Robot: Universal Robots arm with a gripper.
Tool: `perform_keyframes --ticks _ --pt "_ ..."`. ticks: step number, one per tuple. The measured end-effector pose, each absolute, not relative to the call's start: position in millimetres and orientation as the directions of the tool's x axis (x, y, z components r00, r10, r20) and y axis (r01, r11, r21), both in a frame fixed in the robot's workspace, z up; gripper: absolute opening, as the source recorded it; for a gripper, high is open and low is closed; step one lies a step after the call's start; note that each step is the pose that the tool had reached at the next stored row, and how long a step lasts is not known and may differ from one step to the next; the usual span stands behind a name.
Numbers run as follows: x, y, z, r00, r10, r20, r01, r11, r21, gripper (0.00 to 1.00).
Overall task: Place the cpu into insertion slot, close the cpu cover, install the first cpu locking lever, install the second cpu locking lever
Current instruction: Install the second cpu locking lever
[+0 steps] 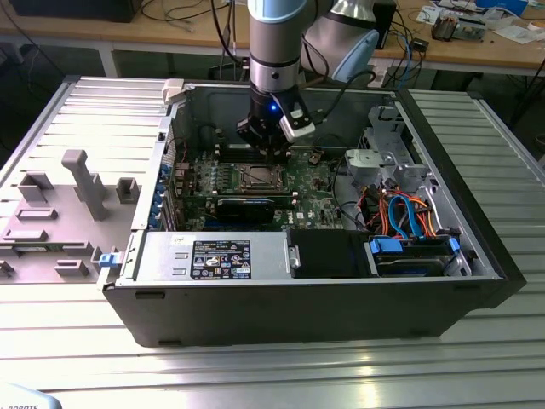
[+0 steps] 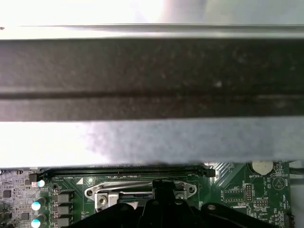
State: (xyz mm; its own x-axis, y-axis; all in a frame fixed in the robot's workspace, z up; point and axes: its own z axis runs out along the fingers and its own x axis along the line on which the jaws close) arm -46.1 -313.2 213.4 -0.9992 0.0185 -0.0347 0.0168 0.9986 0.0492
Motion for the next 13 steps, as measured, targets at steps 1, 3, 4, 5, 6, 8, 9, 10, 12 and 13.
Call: perform_keyframes --ticks 1,3,4,5,6,8,9,10,12,13 --pt "-46.0 -313.2 215.0 -0.999 0.018 -0.035 0.017 0.999 0.049 0.11" --pt "-46.0 -313.2 215.1 -0.999 0.018 -0.035 0.017 0.999 0.049 0.11" --pt "-46.0 -313.2 215.4 -0.999 0.018 -0.035 0.017 0.999 0.048 0.11" --pt "-46.0 -313.3 215.8 -0.999 0.018 -0.035 0.017 0.999 0.048 0.11" --pt "-46.0 -313.3 216.3 -0.999 0.018 -0.035 0.017 0.999 0.048 0.11" --pt "-46.0 -313.2 217.9 -0.999 0.018 -0.035 0.017 0.999 0.048 0.11" --pt "-46.0 -313.2 218.9 -0.999 0.018 -0.035 0.017 0.999 0.047 0.11" --pt "-46.0 -313.2 220.0 -0.999 0.018 -0.035 0.017 0.999 0.047 0.11" --pt "-46.0 -313.2 222.1 -0.999 0.018 -0.035 0.017 0.999 0.047 0.11" --pt "-46.0 -313.2 222.5 -0.999 0.018 -0.035 0.017 0.999 0.048 0.11"
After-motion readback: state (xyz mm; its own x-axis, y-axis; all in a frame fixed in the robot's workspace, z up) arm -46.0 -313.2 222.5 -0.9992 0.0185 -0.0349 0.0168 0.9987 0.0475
